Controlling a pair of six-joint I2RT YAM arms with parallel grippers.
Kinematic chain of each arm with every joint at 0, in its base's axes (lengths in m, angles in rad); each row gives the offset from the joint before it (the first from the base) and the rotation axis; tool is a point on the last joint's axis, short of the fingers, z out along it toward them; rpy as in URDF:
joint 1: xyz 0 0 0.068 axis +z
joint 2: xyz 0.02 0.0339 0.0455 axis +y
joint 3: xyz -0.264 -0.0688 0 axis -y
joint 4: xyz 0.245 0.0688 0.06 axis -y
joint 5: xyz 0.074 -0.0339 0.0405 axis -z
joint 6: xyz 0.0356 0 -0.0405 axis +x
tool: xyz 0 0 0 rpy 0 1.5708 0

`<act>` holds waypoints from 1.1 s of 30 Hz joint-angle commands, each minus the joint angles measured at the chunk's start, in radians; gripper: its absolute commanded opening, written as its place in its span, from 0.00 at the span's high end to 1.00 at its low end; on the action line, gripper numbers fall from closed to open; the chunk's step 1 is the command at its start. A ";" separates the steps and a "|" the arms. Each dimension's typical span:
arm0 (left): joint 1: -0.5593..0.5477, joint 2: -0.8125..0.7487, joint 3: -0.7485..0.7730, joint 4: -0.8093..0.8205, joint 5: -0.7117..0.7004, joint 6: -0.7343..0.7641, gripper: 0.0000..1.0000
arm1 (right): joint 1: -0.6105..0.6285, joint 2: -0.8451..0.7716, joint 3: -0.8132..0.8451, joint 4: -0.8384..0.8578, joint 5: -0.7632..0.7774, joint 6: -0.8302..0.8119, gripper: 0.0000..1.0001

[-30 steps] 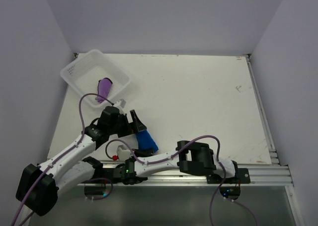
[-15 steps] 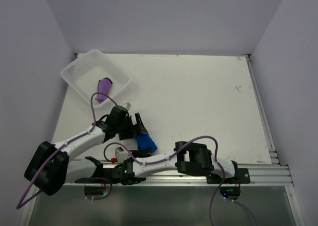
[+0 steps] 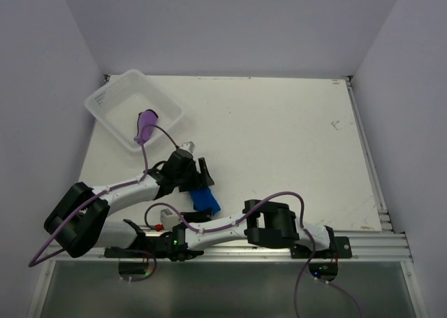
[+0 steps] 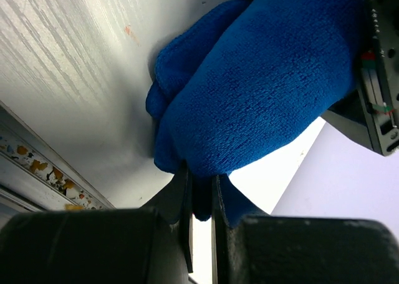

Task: Roll the towels
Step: Roll the towel, then place the rolled towel into the container

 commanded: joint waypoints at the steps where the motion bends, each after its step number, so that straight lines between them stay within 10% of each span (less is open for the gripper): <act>1: -0.016 0.053 -0.092 0.010 -0.038 -0.026 0.23 | -0.003 0.003 -0.019 0.087 -0.094 -0.006 1.00; 7: -0.029 0.180 -0.105 0.024 -0.098 0.015 0.47 | -0.004 -0.038 -0.050 0.094 -0.103 0.022 0.83; 14: -0.029 0.271 -0.095 0.040 -0.142 0.030 1.00 | -0.003 -0.181 -0.154 0.112 -0.101 0.084 0.48; 33: 0.076 0.105 0.302 -0.327 -0.297 0.170 1.00 | 0.023 -0.957 -0.576 0.204 -0.144 0.296 0.34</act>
